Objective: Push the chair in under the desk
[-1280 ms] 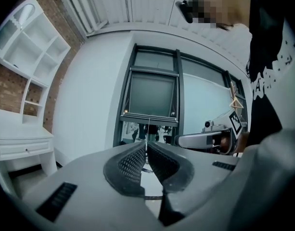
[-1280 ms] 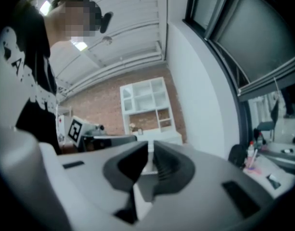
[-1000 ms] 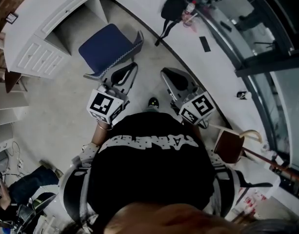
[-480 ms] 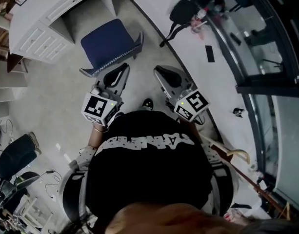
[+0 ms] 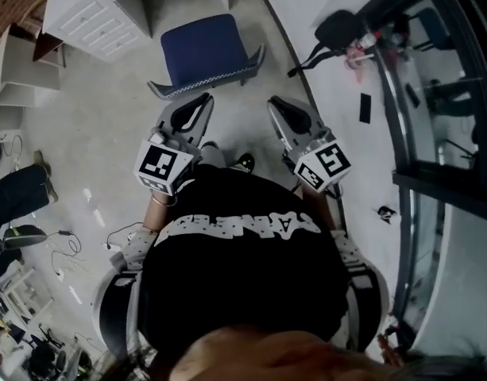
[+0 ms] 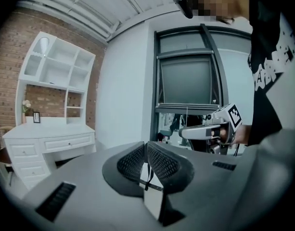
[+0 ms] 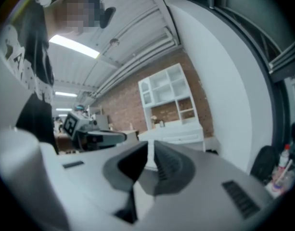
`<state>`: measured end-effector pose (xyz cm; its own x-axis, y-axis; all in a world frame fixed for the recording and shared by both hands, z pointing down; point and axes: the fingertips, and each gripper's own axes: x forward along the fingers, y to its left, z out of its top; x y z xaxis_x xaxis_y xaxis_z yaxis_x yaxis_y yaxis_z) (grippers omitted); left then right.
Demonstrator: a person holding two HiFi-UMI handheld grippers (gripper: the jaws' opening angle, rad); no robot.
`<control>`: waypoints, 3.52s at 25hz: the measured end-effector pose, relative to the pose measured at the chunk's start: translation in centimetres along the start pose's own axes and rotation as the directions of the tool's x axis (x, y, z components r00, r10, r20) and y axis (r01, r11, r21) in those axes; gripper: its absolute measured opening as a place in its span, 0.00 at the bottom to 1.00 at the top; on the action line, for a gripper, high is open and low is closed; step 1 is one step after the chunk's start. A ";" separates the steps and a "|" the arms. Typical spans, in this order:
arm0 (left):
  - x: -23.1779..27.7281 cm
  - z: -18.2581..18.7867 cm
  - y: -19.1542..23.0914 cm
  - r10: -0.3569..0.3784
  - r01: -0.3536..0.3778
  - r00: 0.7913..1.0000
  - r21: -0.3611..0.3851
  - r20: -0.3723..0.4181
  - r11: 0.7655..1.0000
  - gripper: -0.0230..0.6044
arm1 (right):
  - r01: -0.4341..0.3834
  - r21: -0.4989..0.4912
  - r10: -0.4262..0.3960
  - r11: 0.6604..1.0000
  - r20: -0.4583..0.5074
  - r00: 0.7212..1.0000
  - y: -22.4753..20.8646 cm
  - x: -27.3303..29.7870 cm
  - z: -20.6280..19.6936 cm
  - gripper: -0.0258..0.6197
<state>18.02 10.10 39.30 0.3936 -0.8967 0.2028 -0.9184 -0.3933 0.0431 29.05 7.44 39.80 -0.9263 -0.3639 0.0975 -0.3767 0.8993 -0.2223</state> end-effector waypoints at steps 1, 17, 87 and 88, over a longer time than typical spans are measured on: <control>-0.2 -0.4 1.0 0.022 -0.022 1.000 -0.012 -0.008 1.000 0.10 | -0.010 -0.003 0.010 1.000 -0.012 1.000 -0.3 0.8 -0.2 0.09; -0.5 -5.7 9.1 0.173 -0.175 0.968 0.002 -0.183 0.984 0.30 | -0.123 -0.111 0.095 0.986 -0.225 0.970 -2.9 8.7 -3.0 0.10; 5.4 -18.4 14.5 0.120 0.103 0.762 0.302 -0.637 0.948 0.26 | -0.391 -0.516 -0.168 0.762 -0.742 0.649 -8.7 18.8 -15.7 0.29; 5.5 -18.6 14.7 0.126 0.101 0.761 0.308 -0.636 0.946 0.25 | -0.392 -0.522 -0.177 0.758 -0.742 0.646 -8.9 19.0 -15.9 0.29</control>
<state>5.93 3.14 59.21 0.1579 -0.6028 0.7821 -0.8163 -0.5254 -0.2401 14.85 -3.60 59.06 -0.5267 -0.2143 0.8226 0.0810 0.9506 0.2996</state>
